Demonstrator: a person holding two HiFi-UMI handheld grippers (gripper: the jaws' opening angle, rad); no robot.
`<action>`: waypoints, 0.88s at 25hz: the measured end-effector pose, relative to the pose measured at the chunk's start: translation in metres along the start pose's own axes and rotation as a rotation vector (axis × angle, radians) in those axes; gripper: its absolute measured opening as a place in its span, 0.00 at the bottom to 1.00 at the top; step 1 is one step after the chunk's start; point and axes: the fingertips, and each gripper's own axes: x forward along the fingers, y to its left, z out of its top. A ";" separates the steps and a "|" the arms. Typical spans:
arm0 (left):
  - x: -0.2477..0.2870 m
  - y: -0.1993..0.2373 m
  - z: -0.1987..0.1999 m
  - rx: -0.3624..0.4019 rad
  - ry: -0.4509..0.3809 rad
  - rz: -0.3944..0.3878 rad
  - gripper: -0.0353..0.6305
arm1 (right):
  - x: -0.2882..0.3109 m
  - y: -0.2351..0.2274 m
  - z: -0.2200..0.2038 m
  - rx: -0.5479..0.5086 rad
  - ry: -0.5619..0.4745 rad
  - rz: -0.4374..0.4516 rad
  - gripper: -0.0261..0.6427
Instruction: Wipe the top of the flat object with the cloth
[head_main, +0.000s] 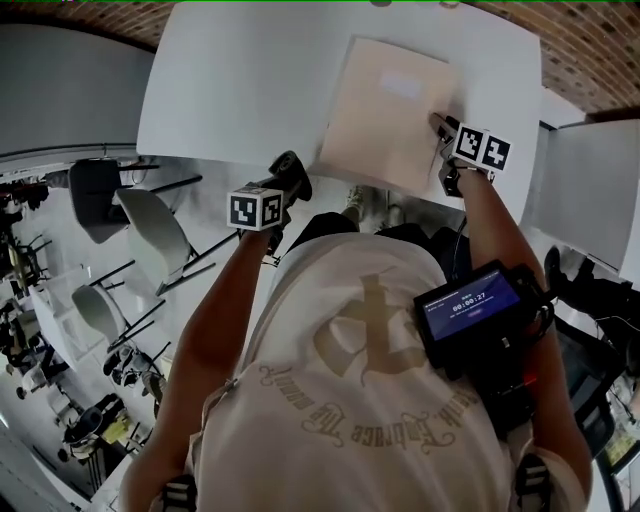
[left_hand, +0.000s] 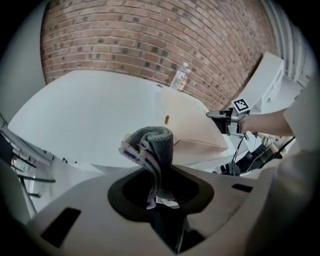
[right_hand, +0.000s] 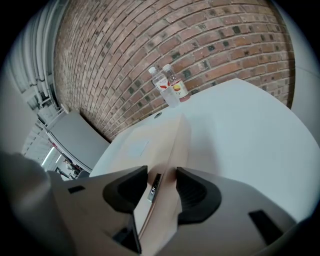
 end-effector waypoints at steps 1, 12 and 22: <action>0.002 -0.003 -0.002 -0.041 0.007 0.000 0.21 | -0.002 -0.002 0.002 0.006 -0.005 0.004 0.32; 0.048 -0.075 -0.005 -0.108 0.130 -0.064 0.21 | -0.016 -0.009 0.007 -0.001 -0.002 0.030 0.33; 0.058 -0.112 -0.007 -0.105 0.229 -0.182 0.21 | -0.012 -0.003 0.004 -0.011 -0.004 0.043 0.33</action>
